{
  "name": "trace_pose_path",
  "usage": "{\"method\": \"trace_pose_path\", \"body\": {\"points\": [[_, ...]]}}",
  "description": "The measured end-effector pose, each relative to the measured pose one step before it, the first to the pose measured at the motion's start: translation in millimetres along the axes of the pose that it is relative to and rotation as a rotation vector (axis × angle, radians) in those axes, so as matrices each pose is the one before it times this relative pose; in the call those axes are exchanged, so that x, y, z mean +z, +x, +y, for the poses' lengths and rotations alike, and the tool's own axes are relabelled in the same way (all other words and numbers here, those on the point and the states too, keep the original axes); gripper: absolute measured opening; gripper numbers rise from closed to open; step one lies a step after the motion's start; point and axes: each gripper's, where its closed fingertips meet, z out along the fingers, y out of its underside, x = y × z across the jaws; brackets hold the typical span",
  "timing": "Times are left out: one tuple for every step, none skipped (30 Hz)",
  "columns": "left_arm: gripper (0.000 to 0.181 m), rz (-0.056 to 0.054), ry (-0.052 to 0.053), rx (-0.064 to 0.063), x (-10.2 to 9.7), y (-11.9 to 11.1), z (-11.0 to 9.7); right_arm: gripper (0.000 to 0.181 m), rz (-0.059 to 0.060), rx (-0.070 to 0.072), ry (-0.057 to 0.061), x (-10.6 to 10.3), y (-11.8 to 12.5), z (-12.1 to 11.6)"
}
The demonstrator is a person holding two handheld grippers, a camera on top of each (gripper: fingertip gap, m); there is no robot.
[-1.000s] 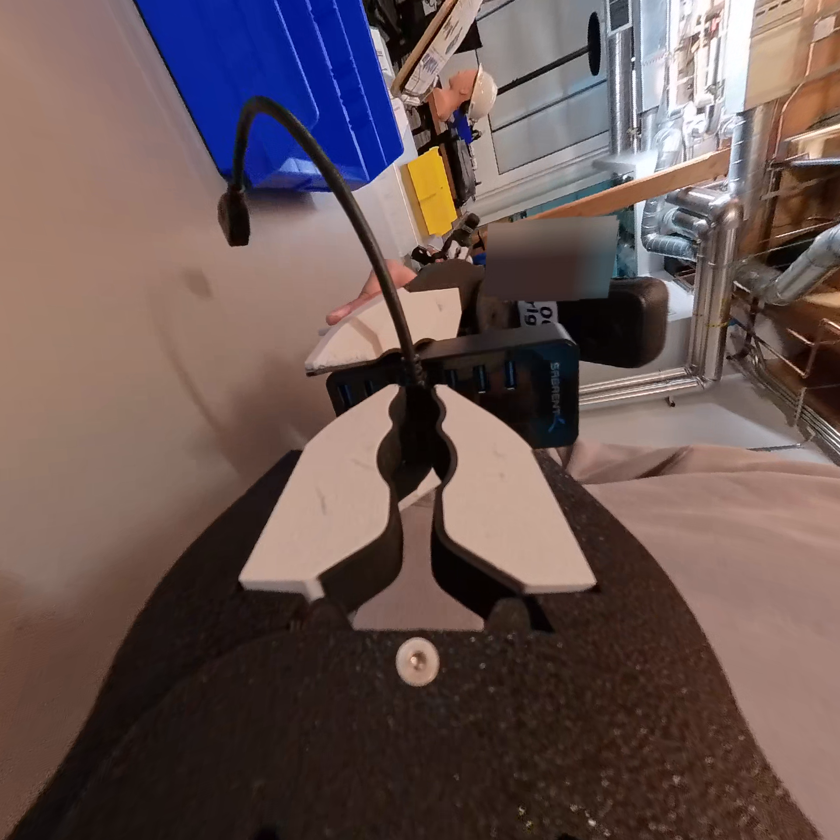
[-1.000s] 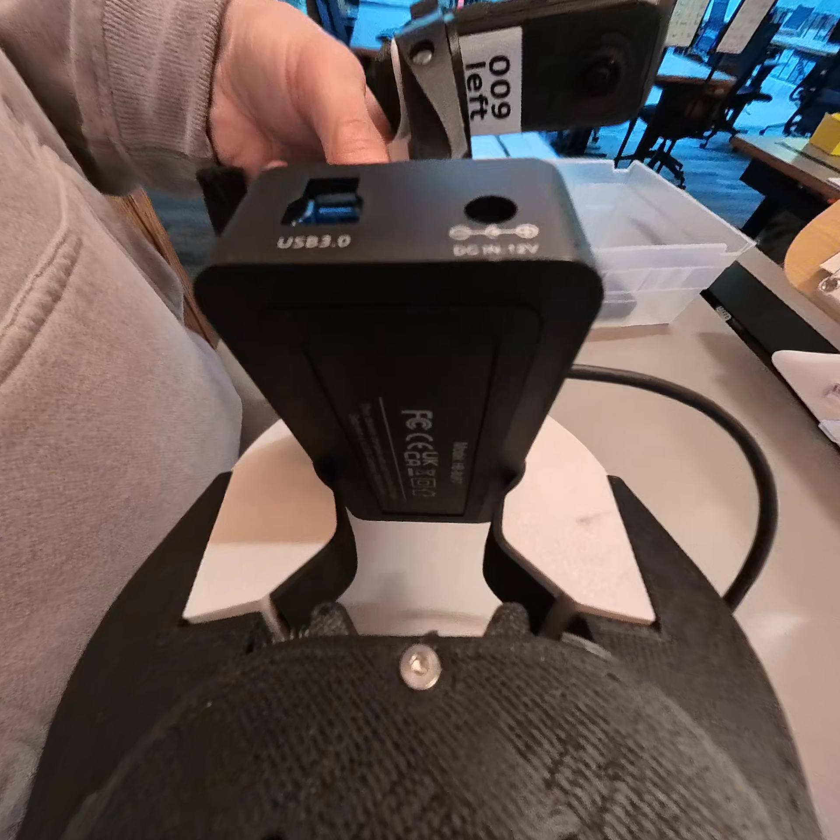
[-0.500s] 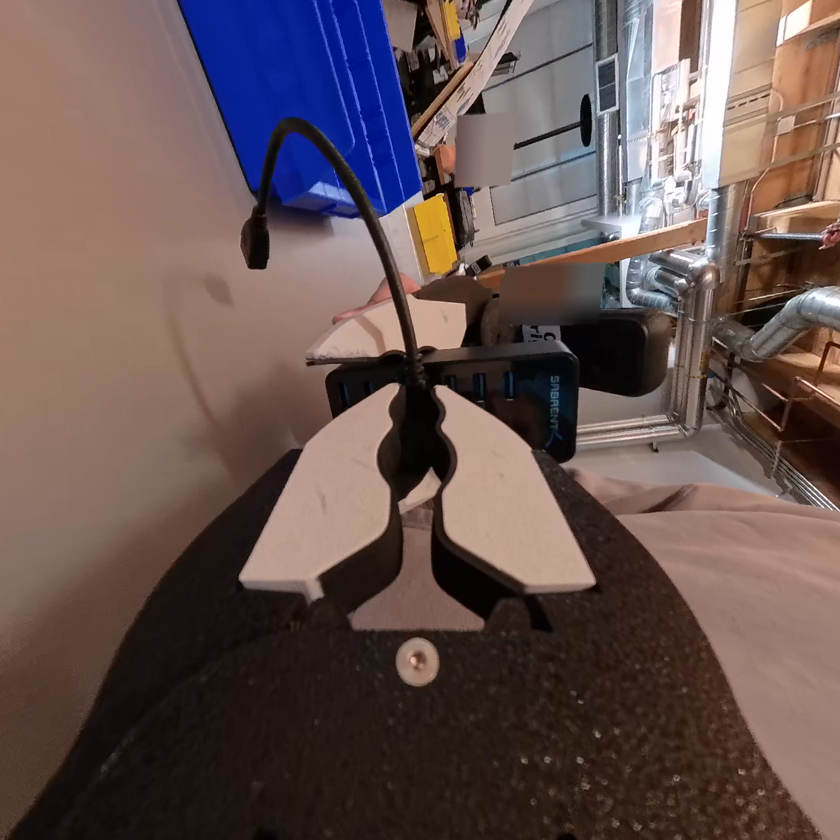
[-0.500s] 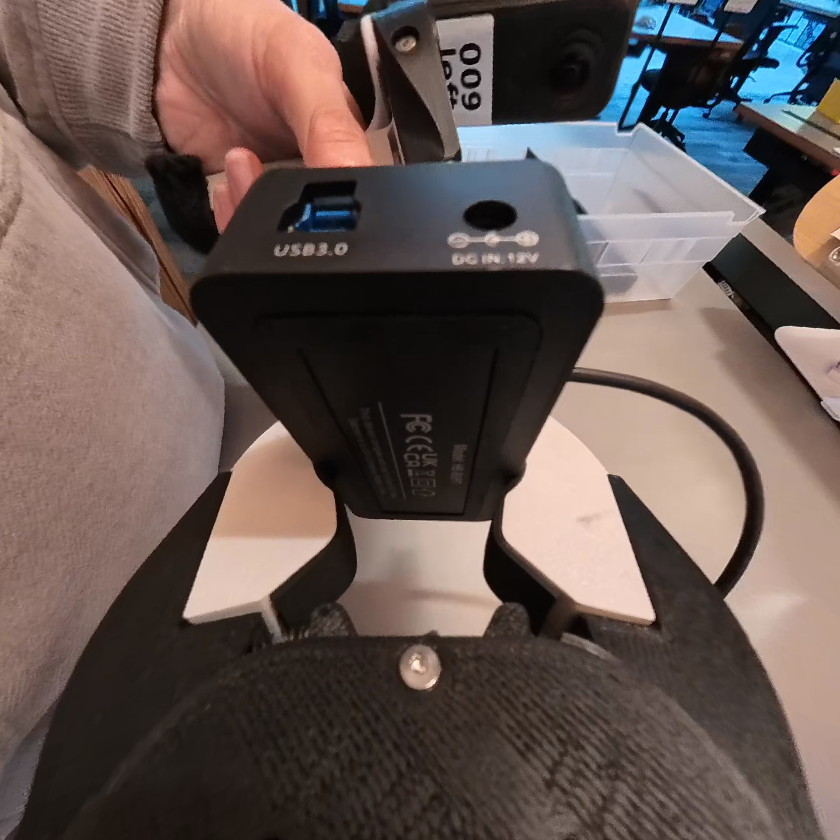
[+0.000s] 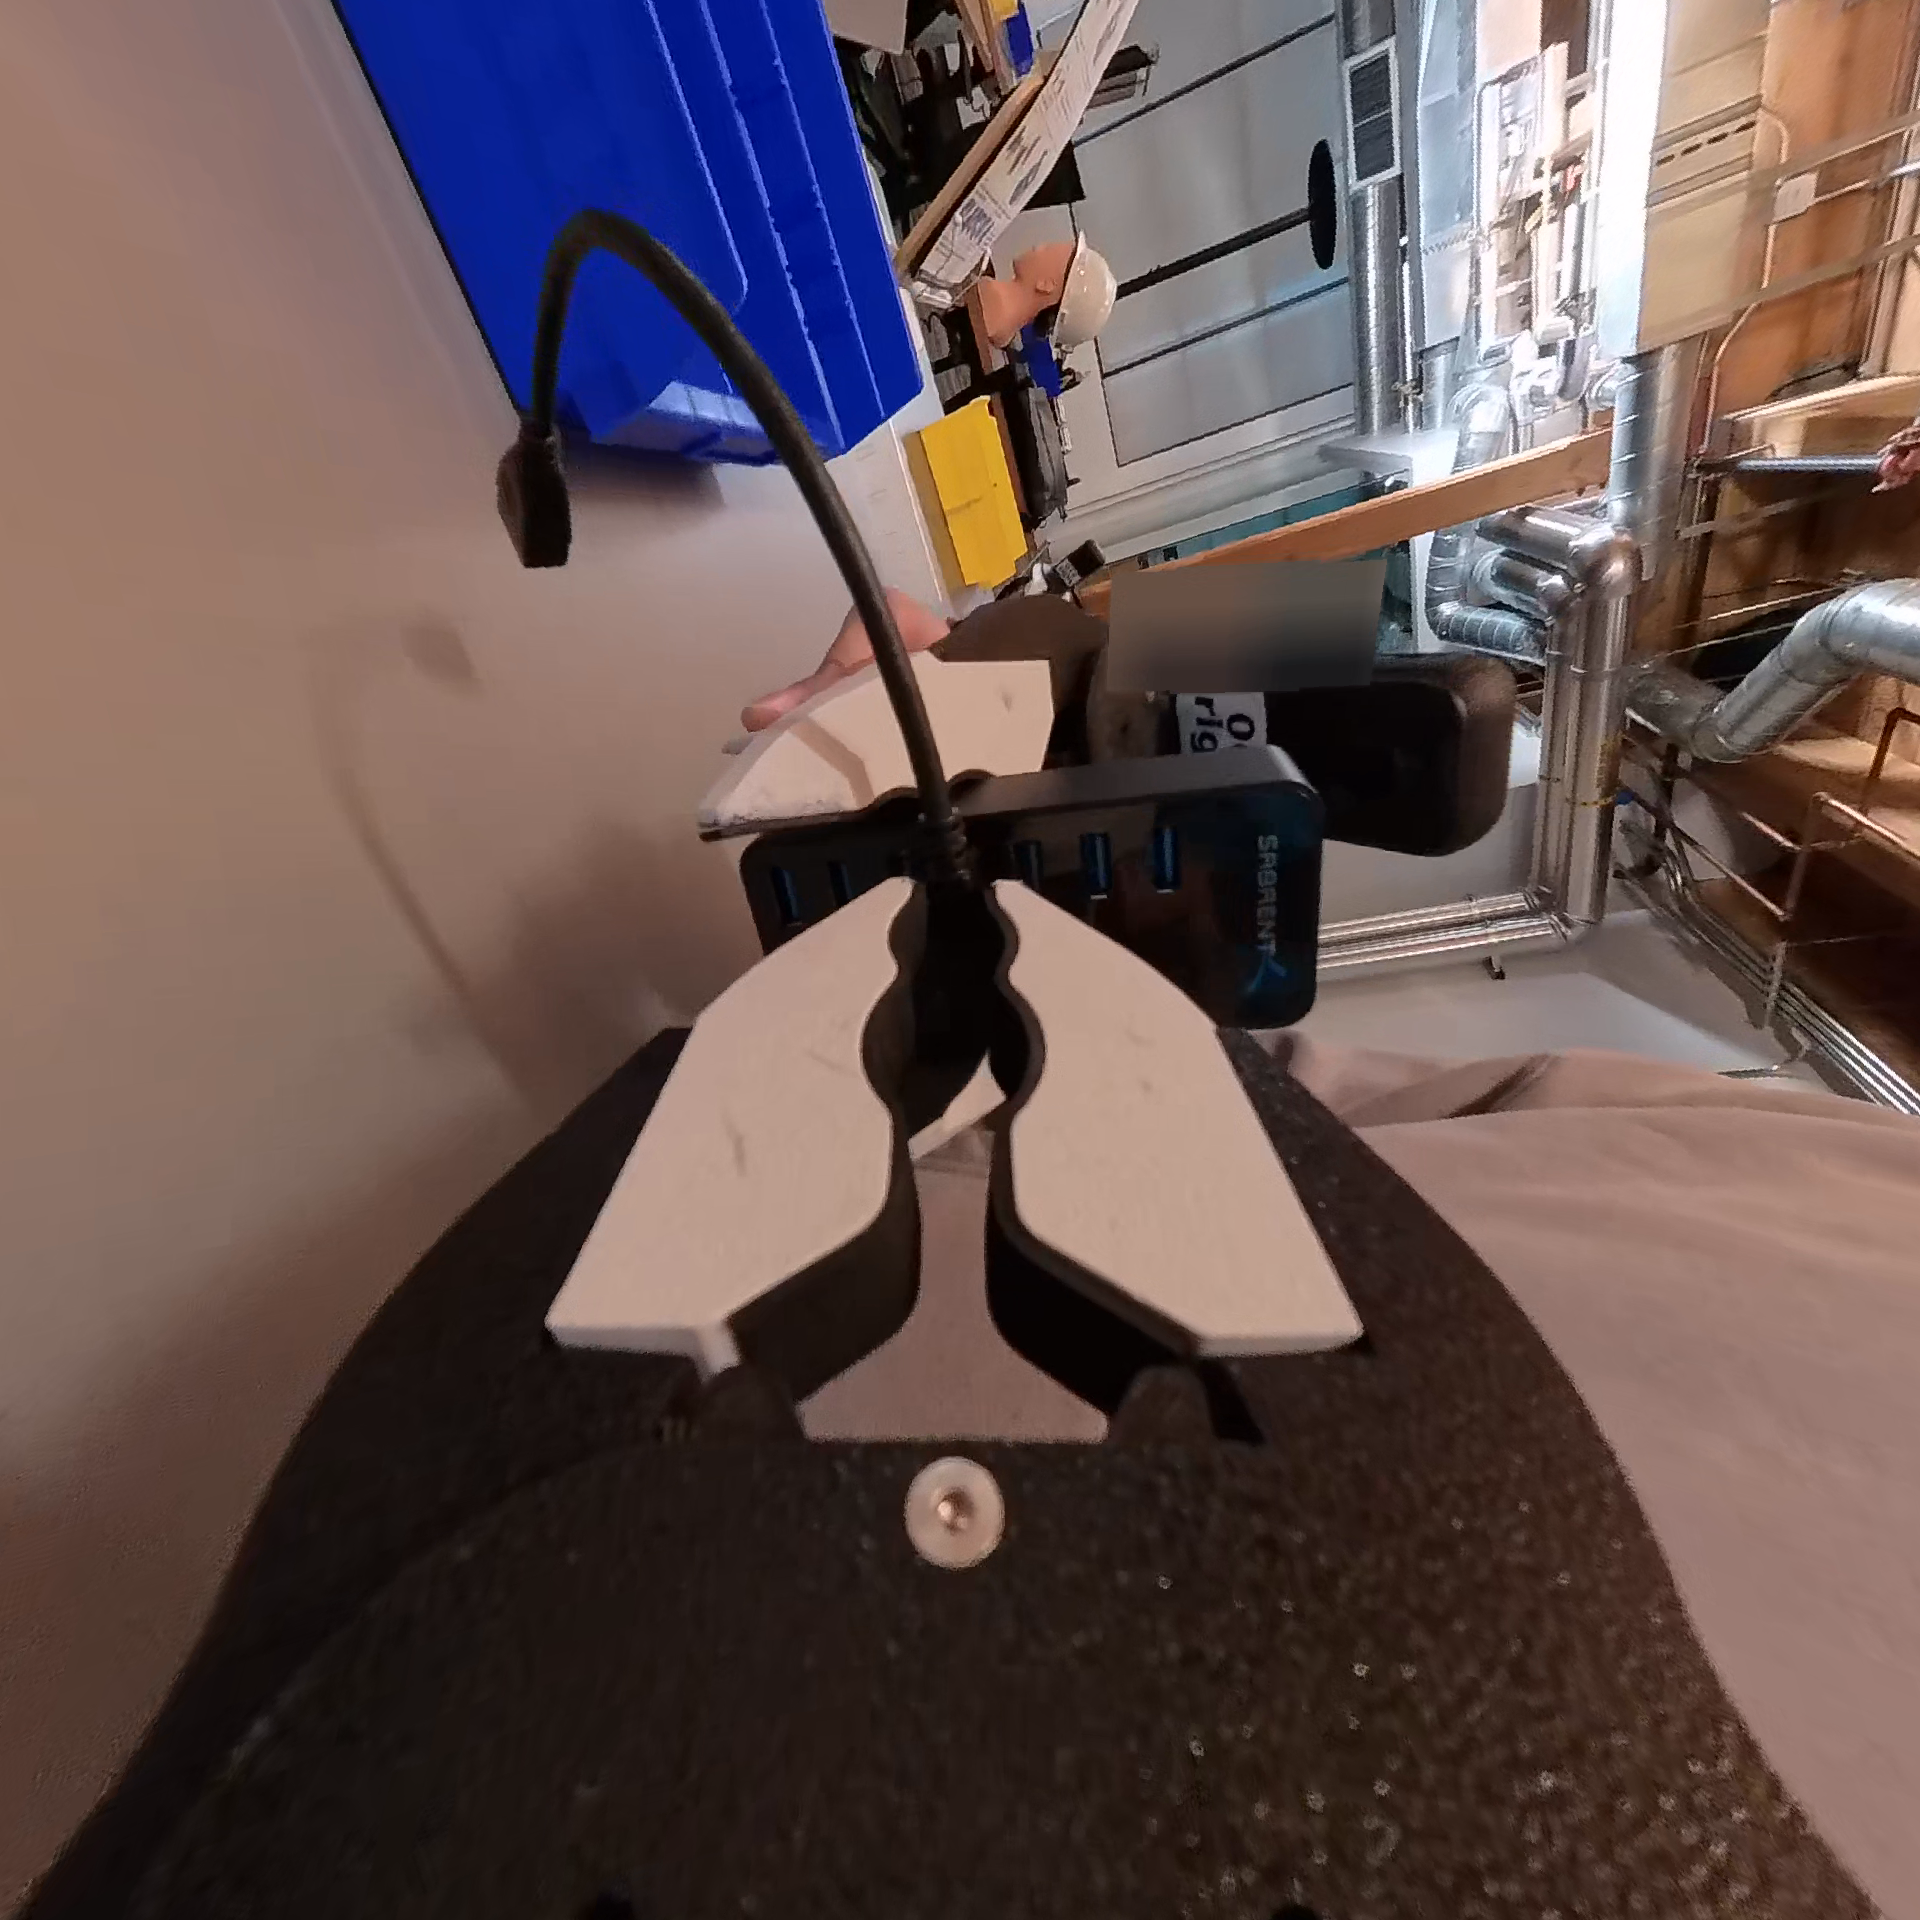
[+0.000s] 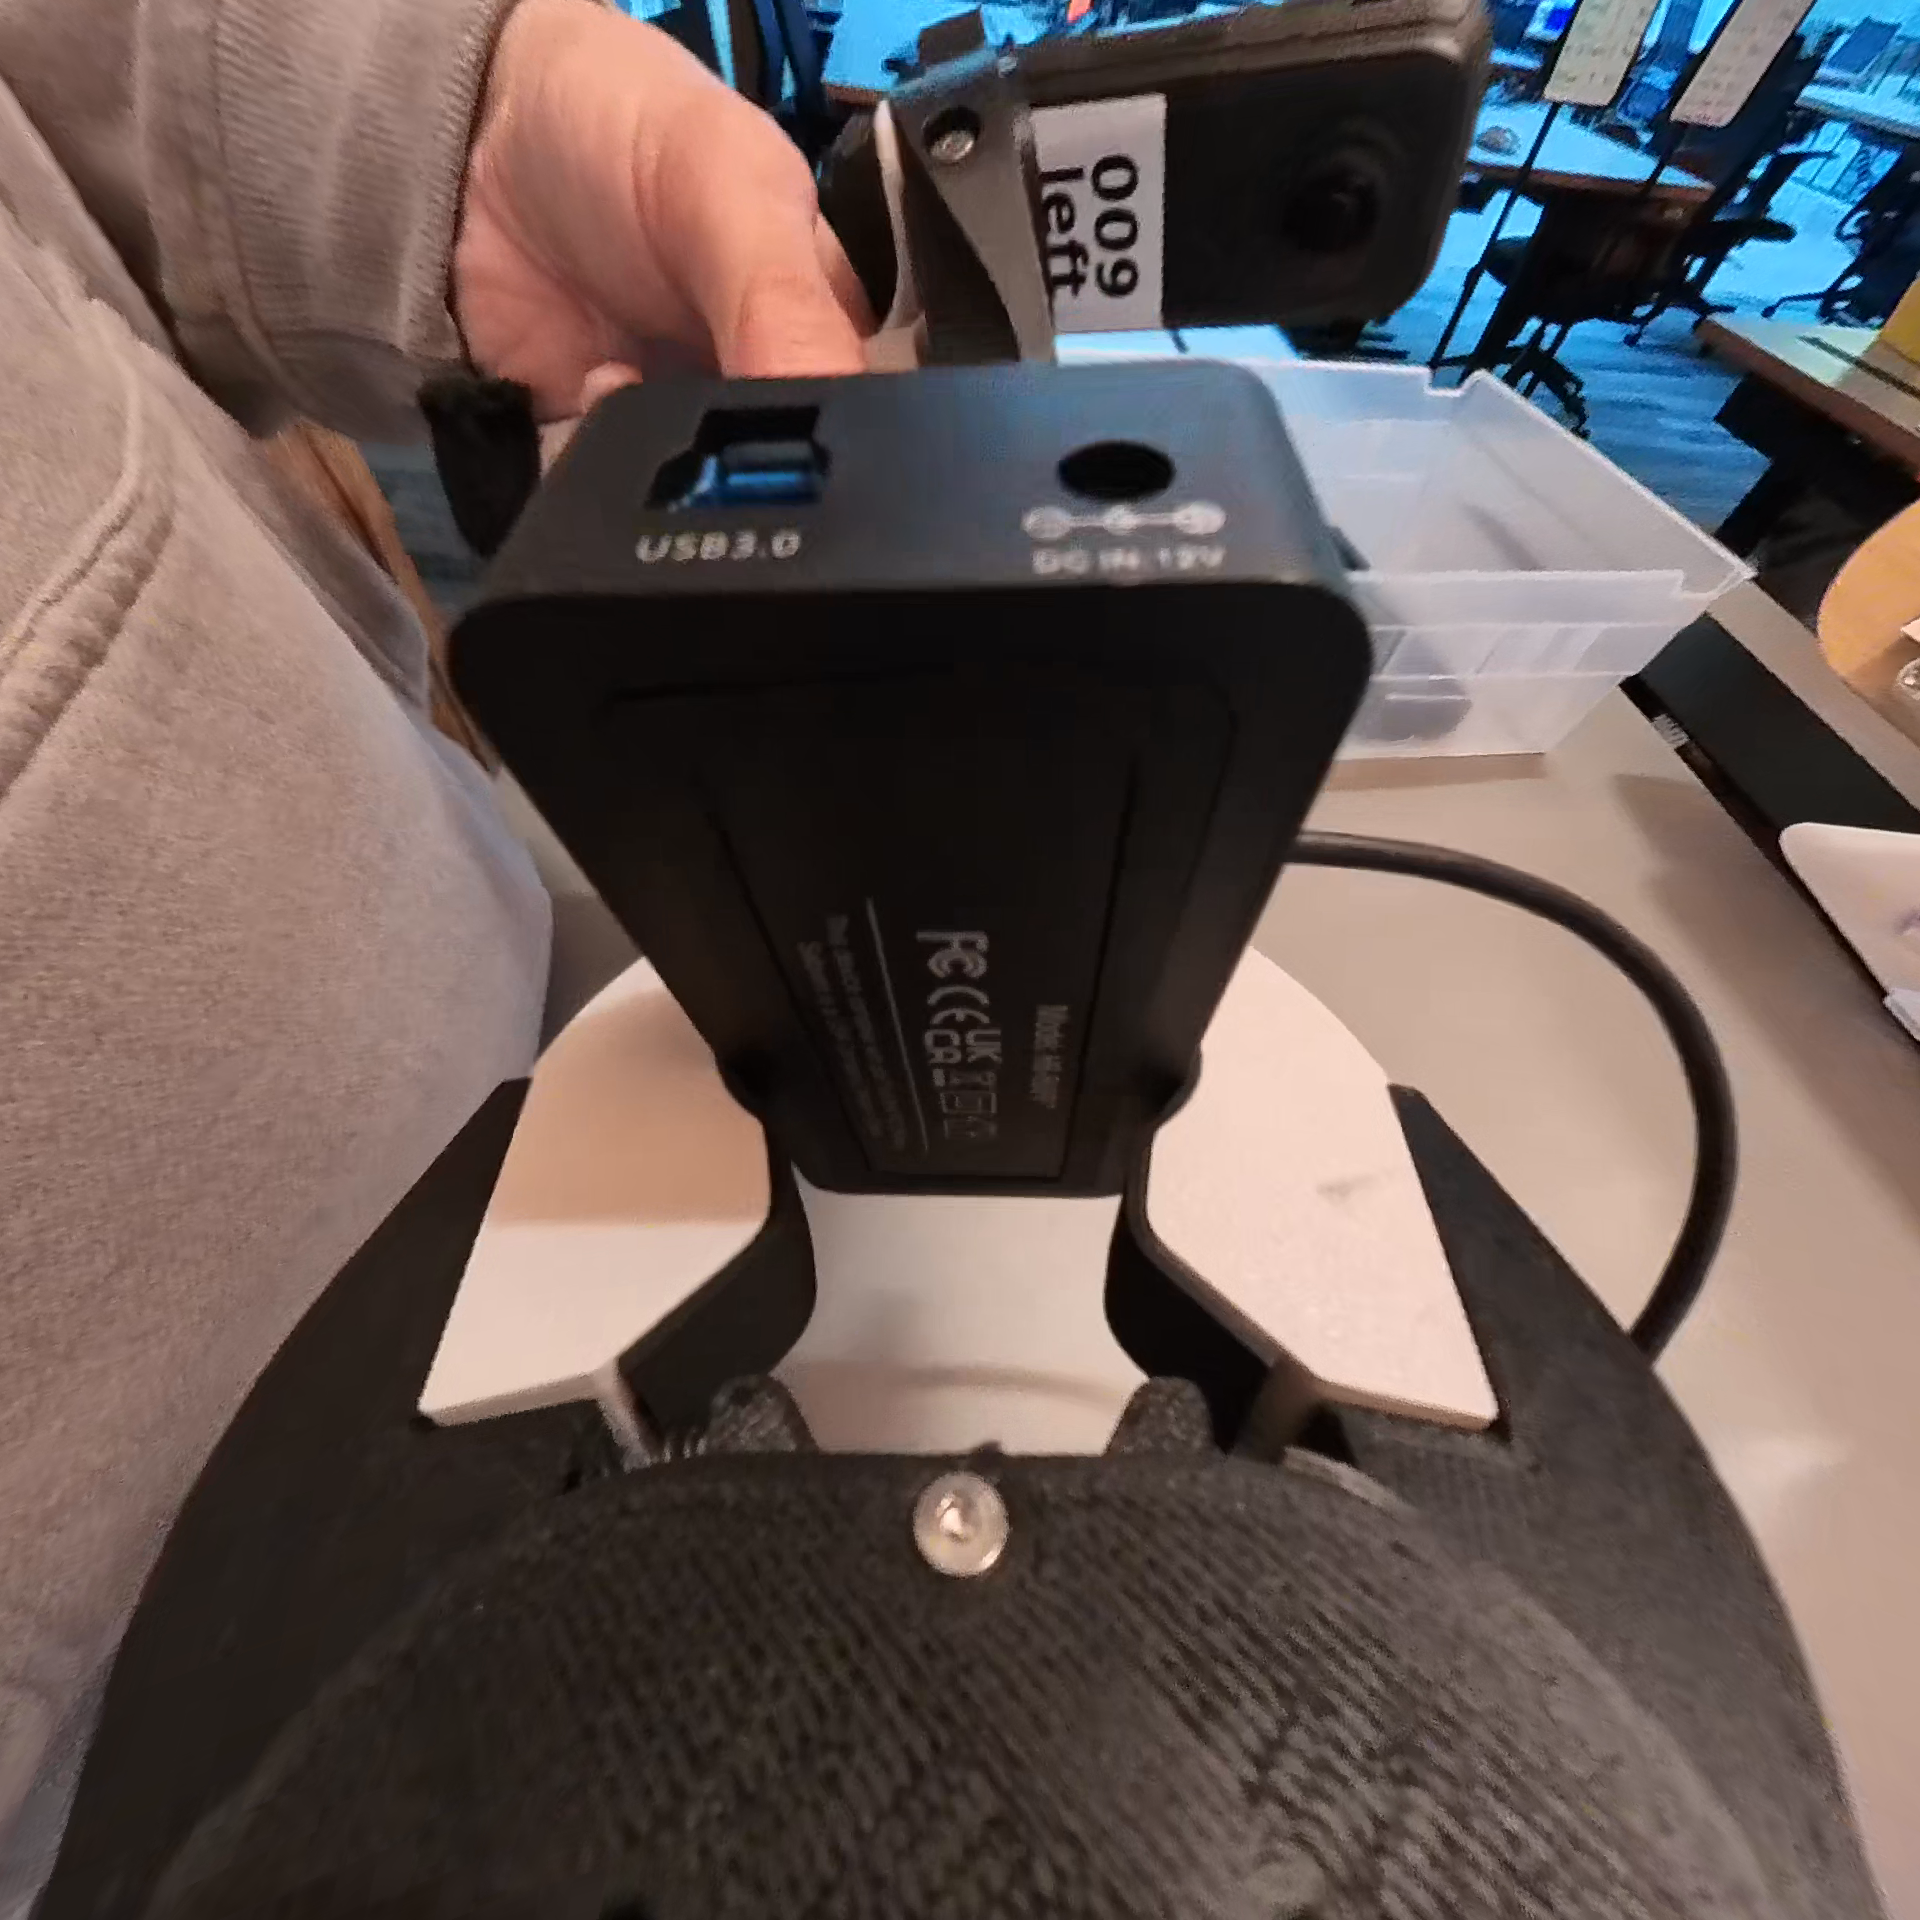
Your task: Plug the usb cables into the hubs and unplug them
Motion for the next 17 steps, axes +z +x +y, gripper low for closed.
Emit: {"method": "trace_pose_path", "body": {"points": [[0.008,0.0014,0.0031,-0.0021,0.17,0.54,0.57,0.072,-0.0038,-0.0053,-0.0032,-0.19,-0.69,0.03],[0.008,-0.0025,0.0016,-0.0044,0.35,-0.23,0.62,0.072,-0.0009,-0.0026,-0.0022,-0.38,-0.30,0.01],[0.008,-0.0143,-0.0042,0.0042,0.27,-2.04,1.18,0.072,-0.0145,0.0082,-0.0108,0.19,-1.45,1.65],[0.008,-0.0186,-0.0045,0.0068,0.26,-2.90,1.14,0.072,0.0003,-0.0134,-0.0275,0.99,-0.35,3.84],[0.008,-0.0082,0.0018,-0.0011,0.13,-1.86,0.35,0.072,-0.0005,-0.0066,-0.0246,1.03,-0.33,3.20],[0.008,0.0046,0.0079,-0.0058,-0.05,-0.77,-0.73,0.072,-0.0027,0.0094,-0.0041,0.71,0.23,0.54],[0.008,0.0063,0.0063,-0.0061,-0.08,-0.44,-0.66,0.071,0.0044,0.0005,0.0043,0.49,1.00,-0.16],[0.008,-0.0026,0.0031,0.0011,0.31,-1.27,-0.13,0.071,0.0012,-0.0032,-0.0033,0.38,0.53,0.82],[0.008,-0.0084,0.0022,0.0082,0.35,-1.71,0.15,0.071,-0.0040,-0.0064,-0.0116,0.36,0.12,2.19],[0.008,-0.0090,0.0017,0.0112,-0.11,-1.50,0.02,0.072,0.0004,-0.0148,-0.0123,0.33,0.51,2.05],[0.009,-0.0072,0.0059,0.0190,-0.72,-0.66,-1.23,0.072,0.0063,-0.0113,-0.0107,0.84,0.91,1.73],[0.009,-0.0030,0.0123,0.0346,-1.43,0.92,-2.69,0.072,0.0222,0.0020,0.0041,0.62,2.91,-1.37],[0.010,-0.0079,0.0072,0.0504,-2.53,1.14,-2.80,0.072,0.0135,0.0145,0.0193,-0.11,2.18,-3.49],[0.012,-0.0211,0.0168,0.0626,-5.68,0.70,-4.89,0.072,0.0069,0.0154,0.0112,-0.95,1.74,-2.04],[0.019,-0.0336,0.0441,0.0713,-10.33,0.13,-9.60,0.072,0.0333,0.0047,-0.0046,-2.51,5.44,1.31],[0.022,-0.0436,0.0579,0.0775,-14.61,-1.69,-12.94,0.072,0.0245,0.0023,-0.0073,-3.53,4.46,3.06],[0.022,-0.0497,0.0511,0.0821,-17.83,-4.73,-13.56,0.072,0.0052,0.0119,-0.0044,-4.39,1.87,3.65]]}}
